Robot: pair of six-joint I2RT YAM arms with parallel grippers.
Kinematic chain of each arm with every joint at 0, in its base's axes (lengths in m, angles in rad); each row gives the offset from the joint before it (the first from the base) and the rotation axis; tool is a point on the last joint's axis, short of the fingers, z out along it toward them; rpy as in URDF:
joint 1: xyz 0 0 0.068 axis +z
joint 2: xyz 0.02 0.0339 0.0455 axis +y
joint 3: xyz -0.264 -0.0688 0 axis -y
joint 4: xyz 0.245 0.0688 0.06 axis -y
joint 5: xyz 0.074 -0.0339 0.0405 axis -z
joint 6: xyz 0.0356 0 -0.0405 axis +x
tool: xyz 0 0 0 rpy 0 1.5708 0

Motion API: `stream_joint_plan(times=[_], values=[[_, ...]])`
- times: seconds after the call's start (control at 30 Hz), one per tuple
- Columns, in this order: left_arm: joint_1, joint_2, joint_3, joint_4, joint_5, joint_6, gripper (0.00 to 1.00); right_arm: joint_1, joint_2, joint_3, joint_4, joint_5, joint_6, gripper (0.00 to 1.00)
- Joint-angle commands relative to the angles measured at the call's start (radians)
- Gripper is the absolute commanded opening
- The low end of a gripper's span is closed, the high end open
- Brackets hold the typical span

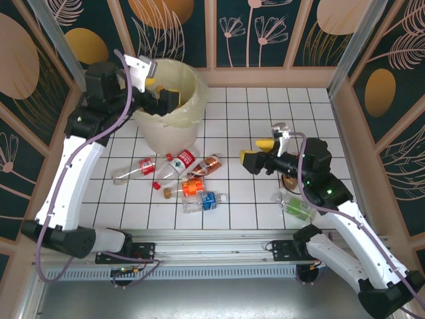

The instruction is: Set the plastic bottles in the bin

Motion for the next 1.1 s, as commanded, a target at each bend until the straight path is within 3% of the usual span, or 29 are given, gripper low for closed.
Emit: stream_joint_plan(times=[0.0,0.2,0.33,0.57,0.73,0.93,1.07], values=[[-0.011,-0.057,-0.138,0.047,0.155,-0.071,0.99,-0.003,0.003,0.063,-0.027,-0.083,-0.021,0.93],[-0.067,-0.156,-0.327,0.096,0.161,-0.102,0.99,-0.003,0.031,0.114,-0.125,-0.185,-0.061,0.94],[-0.174,-0.162,-0.393,0.079,0.089,-0.098,0.99,-0.003,0.038,0.147,-0.244,-0.239,-0.110,0.94],[-0.327,-0.140,-0.512,0.058,-0.053,-0.058,0.97,-0.002,-0.016,0.147,-0.348,-0.177,-0.132,0.95],[-0.453,-0.069,-0.543,-0.029,-0.158,-0.041,0.90,-0.002,-0.057,0.118,-0.340,-0.113,-0.106,0.95],[-0.575,0.030,-0.587,-0.116,-0.317,-0.036,0.90,-0.002,-0.079,0.084,-0.317,-0.126,-0.094,0.95],[-0.639,0.098,-0.603,-0.123,-0.338,-0.026,0.88,-0.003,-0.081,0.082,-0.328,-0.127,-0.100,0.96]])
